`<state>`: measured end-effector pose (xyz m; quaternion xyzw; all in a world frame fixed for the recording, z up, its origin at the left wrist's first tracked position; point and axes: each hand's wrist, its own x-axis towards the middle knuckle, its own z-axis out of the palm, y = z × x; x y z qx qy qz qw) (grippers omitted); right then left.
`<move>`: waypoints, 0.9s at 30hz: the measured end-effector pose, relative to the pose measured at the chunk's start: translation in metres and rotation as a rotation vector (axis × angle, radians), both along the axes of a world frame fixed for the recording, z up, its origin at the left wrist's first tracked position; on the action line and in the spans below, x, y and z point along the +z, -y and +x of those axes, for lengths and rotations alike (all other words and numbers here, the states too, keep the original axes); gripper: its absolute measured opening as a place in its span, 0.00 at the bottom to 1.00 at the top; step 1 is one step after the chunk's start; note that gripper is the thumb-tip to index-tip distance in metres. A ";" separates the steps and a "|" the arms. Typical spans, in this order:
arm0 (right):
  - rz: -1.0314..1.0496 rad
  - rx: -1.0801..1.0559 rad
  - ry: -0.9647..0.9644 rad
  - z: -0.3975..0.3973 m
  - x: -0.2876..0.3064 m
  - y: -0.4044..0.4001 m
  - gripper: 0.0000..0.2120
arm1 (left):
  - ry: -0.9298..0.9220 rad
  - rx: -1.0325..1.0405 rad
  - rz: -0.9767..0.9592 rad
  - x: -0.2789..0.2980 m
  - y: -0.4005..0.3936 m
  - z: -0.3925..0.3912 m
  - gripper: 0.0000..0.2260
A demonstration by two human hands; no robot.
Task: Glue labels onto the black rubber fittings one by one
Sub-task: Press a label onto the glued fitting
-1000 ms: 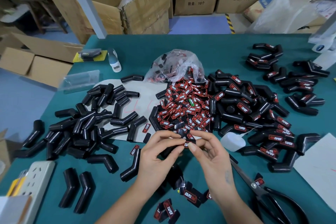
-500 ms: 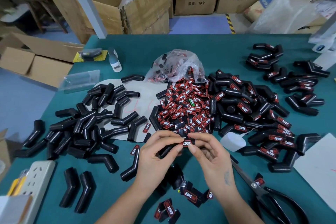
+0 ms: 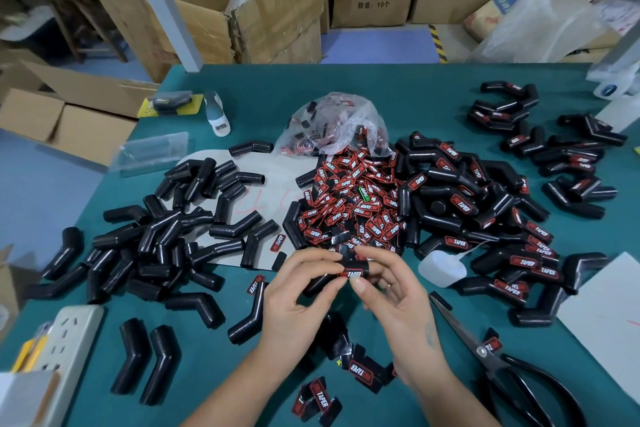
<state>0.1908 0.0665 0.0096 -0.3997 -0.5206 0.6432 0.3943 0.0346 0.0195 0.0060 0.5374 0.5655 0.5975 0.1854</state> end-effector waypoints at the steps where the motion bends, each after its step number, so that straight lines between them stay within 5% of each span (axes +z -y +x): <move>1: -0.013 -0.012 -0.014 -0.001 -0.001 0.001 0.24 | -0.006 -0.011 0.006 0.000 0.000 0.001 0.06; 5: -0.030 -0.047 -0.043 -0.001 -0.003 0.000 0.22 | 0.015 -0.059 0.018 0.001 0.000 0.003 0.08; 13: 0.019 -0.055 -0.076 -0.002 -0.003 0.001 0.19 | 0.365 -0.113 -0.187 0.002 0.003 0.005 0.09; 27: 0.061 -0.032 -0.032 0.002 -0.002 -0.001 0.20 | 0.418 -0.147 -0.166 0.004 0.001 0.001 0.04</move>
